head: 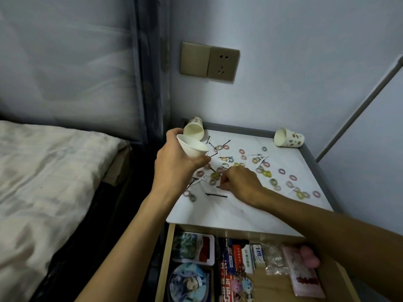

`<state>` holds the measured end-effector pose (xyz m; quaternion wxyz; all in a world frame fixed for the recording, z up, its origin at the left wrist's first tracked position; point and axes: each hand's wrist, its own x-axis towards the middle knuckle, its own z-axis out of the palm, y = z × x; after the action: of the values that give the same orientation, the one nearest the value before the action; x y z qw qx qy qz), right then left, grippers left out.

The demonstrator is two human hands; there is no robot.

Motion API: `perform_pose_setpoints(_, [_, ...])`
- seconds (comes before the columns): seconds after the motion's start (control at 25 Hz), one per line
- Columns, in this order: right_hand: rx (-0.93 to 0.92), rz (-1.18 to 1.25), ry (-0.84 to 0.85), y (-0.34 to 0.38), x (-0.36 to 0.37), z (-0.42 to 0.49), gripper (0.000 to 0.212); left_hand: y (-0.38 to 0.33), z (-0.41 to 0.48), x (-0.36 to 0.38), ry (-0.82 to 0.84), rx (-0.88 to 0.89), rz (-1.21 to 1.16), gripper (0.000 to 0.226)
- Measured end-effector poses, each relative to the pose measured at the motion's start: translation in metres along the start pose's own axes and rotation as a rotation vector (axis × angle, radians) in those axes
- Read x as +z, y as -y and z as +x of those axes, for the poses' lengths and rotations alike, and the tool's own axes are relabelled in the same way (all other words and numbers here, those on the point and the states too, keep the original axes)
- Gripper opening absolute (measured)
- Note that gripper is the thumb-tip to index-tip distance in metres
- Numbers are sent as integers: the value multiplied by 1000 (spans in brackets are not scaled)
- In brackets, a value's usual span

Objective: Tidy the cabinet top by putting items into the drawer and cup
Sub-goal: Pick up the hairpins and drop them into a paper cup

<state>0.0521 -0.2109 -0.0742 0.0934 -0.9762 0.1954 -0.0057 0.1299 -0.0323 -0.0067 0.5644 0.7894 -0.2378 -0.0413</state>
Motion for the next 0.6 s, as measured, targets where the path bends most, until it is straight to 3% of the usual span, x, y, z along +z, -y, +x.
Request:
perform_pose_setpoints(0.24, [-66, -161, -36, -2, -2, -1, 15, -3, 1, 15, 20, -9, -28, 81])
perform_pose_setpoints(0.48, [-62, -56, -10, -4, 0, -3, 15, -1, 2, 14, 13, -11, -18, 80])
perform_pose_setpoints(0.6, [-111, -132, -3, 1, 1, -3, 10, -2, 1, 18, 28, -4, -14, 82])
